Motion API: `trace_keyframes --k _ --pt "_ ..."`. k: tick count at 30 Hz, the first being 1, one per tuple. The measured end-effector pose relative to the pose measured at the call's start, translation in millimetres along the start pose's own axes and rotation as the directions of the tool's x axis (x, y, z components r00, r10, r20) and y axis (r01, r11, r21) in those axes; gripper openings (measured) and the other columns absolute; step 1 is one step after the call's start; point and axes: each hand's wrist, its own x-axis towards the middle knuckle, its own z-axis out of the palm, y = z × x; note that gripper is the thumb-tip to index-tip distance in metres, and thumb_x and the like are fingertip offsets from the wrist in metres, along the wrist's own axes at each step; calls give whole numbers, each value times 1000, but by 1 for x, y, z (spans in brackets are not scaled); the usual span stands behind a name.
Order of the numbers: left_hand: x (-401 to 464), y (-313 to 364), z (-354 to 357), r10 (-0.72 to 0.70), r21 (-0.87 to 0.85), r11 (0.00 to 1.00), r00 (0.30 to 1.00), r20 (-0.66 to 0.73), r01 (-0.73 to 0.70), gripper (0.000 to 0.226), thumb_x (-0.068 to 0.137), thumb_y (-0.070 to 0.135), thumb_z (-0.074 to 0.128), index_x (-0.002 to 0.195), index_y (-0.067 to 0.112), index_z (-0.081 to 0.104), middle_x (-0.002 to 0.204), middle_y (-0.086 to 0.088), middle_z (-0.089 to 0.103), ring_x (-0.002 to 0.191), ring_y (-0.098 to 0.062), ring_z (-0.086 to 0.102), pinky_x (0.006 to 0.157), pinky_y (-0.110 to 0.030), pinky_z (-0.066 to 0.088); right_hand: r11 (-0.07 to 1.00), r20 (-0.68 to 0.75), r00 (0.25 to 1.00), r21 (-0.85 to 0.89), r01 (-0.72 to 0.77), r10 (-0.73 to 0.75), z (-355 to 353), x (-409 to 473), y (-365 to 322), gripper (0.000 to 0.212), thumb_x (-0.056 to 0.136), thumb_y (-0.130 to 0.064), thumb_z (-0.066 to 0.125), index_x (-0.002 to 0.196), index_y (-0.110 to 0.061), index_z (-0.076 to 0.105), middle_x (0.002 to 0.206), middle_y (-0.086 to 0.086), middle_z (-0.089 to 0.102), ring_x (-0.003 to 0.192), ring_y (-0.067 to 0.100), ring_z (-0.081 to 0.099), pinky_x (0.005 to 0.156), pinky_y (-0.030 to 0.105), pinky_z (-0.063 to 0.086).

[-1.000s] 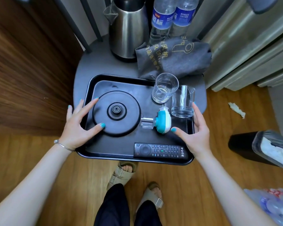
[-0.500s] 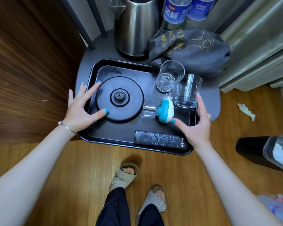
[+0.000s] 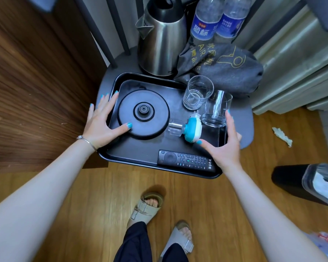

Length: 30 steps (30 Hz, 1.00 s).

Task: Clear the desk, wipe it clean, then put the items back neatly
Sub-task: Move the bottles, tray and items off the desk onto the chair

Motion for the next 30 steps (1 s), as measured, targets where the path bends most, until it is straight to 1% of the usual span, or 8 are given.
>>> trace_keyframes --k 3,6,8,11,17,21,24,30 --pt "-3 4 -1 -29 6 1000 1000 -3 29 99 64 75 51 150 44 12 161 4 12 147 -4 0 118 -39 -5 1000 13 1000 -6 23 -23 -2 0 0 109 60 -50 86 149 -47 23 161 -6 23 141 13 21 118 26 14" --pt "-7 14 -5 -62 -23 998 998 19 63 96 63 76 50 146 52 9 161 3 10 148 -6 0 118 -39 -3 998 23 999 -40 44 -43 -7 0 -5 108 64 -40 88 152 -37 26 163 -3 16 137 3 13 97 -6 -3" --pt "-11 19 -9 -78 -21 997 997 22 78 98 61 76 49 147 50 9 161 1 10 148 -8 -1 118 -38 -2 999 19 1000 -48 18 -17 -15 -2 -10 107 66 -36 89 151 -39 24 164 -3 12 136 1 9 100 -1 -2" --pt "-18 31 -18 -89 -32 996 996 10 89 102 60 76 49 149 43 13 161 5 11 147 -6 2 118 -39 -1 998 26 999 -52 -19 20 -35 -7 -20 108 66 -37 89 150 -45 22 163 -8 10 139 3 8 111 24 11" --pt "-41 71 -33 -63 -76 995 998 23 65 88 67 64 58 145 47 22 158 8 21 145 -5 13 118 -36 6 994 159 986 -101 -29 45 -78 -21 -50 105 70 -35 87 150 -47 21 163 -11 9 144 16 10 113 36 18" --pt "-60 110 -43 -8 -71 997 990 143 18 84 70 62 60 144 49 23 156 5 28 145 -9 22 119 -37 20 989 214 976 -147 -3 35 -101 -33 -74 103 70 -35 87 151 -39 25 163 -8 10 149 18 10 116 36 16" --pt "-73 153 -54 -1 -38 999 984 178 8 85 72 61 55 147 45 19 157 6 26 145 -11 23 118 -34 21 980 292 956 -194 51 9 -118 -43 -101 92 76 -31 83 151 -31 31 163 -6 15 149 13 14 113 24 14" --pt "-109 232 -95 -84 11 996 964 253 84 63 95 36 53 150 36 23 160 4 18 146 -12 18 116 -23 16 964 385 923 -252 85 19 -150 -80 -163 57 90 -23 69 142 -25 47 155 -2 35 137 12 41 112 29 34"
